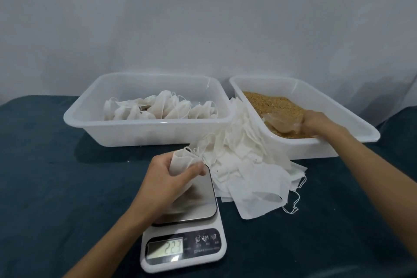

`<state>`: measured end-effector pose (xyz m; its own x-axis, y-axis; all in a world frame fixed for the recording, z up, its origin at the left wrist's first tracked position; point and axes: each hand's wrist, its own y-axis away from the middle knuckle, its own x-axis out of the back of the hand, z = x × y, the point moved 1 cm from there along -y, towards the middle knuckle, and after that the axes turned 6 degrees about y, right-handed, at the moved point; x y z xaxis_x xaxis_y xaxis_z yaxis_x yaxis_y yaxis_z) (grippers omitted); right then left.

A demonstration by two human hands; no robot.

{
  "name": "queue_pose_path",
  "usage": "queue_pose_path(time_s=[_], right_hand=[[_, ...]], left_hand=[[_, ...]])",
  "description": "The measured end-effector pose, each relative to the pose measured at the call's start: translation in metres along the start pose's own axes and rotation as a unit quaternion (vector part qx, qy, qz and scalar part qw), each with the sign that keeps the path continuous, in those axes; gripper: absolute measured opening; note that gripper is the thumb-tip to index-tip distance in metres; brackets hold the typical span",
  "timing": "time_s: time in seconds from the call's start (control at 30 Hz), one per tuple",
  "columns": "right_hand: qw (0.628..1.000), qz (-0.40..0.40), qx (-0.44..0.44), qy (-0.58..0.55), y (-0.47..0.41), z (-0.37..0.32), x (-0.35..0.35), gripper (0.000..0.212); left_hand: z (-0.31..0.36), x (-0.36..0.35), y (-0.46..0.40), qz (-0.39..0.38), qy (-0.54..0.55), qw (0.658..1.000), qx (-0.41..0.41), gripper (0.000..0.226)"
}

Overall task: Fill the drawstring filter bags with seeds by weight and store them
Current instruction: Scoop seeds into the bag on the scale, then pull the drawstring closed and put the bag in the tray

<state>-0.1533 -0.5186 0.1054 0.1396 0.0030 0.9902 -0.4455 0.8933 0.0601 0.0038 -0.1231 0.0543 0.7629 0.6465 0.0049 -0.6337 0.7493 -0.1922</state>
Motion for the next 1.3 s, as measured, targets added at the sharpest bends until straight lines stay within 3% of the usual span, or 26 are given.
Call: queue_pose_path(time_s=[0.33, 0.53, 0.67, 0.73, 0.8, 0.87, 0.97, 1.03, 1.07, 1.13, 1.2, 1.3], right_hand=[[1.0, -0.006, 0.005, 0.017, -0.005, 0.001, -0.006, 0.031], [0.999, -0.004, 0.008, 0.044, -0.002, 0.0, -0.004, 0.03], [0.999, -0.001, 0.011, 0.041, -0.007, 0.003, -0.006, 0.03], [0.999, 0.001, 0.006, 0.032, -0.009, 0.005, -0.007, 0.03], [1.0, 0.023, 0.004, 0.02, -0.008, 0.005, -0.007, 0.034], [0.995, 0.098, 0.016, -0.005, 0.0, -0.003, -0.001, 0.031], [0.955, 0.258, 0.11, -0.095, 0.04, -0.035, 0.019, 0.019], [0.906, 0.281, 0.21, -0.234, 0.088, -0.068, 0.036, 0.014], [0.878, 0.241, 0.269, -0.313, 0.114, -0.088, 0.041, 0.015], [0.808, 0.072, 0.375, -0.448, 0.166, -0.128, 0.042, 0.025], [0.746, -0.048, 0.42, -0.514, 0.196, -0.156, 0.034, 0.032], [0.702, -0.089, 0.415, -0.572, 0.205, -0.179, 0.016, 0.023]], left_hand=[[0.002, 0.003, -0.001, -0.008, 0.008, 1.0, -0.022, 0.009], [-0.001, 0.004, -0.002, -0.014, 0.025, 1.0, -0.01, 0.027], [-0.003, 0.004, -0.002, -0.038, 0.019, 0.999, -0.02, 0.004], [-0.002, 0.003, -0.002, -0.031, 0.027, 0.999, -0.03, 0.008], [0.0, 0.005, -0.002, -0.011, 0.044, 0.998, -0.041, 0.012], [0.003, 0.006, -0.002, 0.002, 0.067, 0.997, -0.046, 0.016], [0.005, 0.005, -0.002, 0.003, 0.103, 0.994, -0.044, 0.021], [0.006, 0.004, -0.002, -0.002, 0.121, 0.992, -0.036, 0.021], [0.006, 0.003, -0.003, -0.004, 0.127, 0.991, -0.03, 0.019], [0.006, 0.004, -0.003, -0.006, 0.141, 0.99, -0.021, 0.009], [0.008, 0.005, -0.004, -0.007, 0.157, 0.987, -0.017, 0.019], [0.009, 0.008, -0.006, -0.009, 0.154, 0.988, -0.02, 0.043]])
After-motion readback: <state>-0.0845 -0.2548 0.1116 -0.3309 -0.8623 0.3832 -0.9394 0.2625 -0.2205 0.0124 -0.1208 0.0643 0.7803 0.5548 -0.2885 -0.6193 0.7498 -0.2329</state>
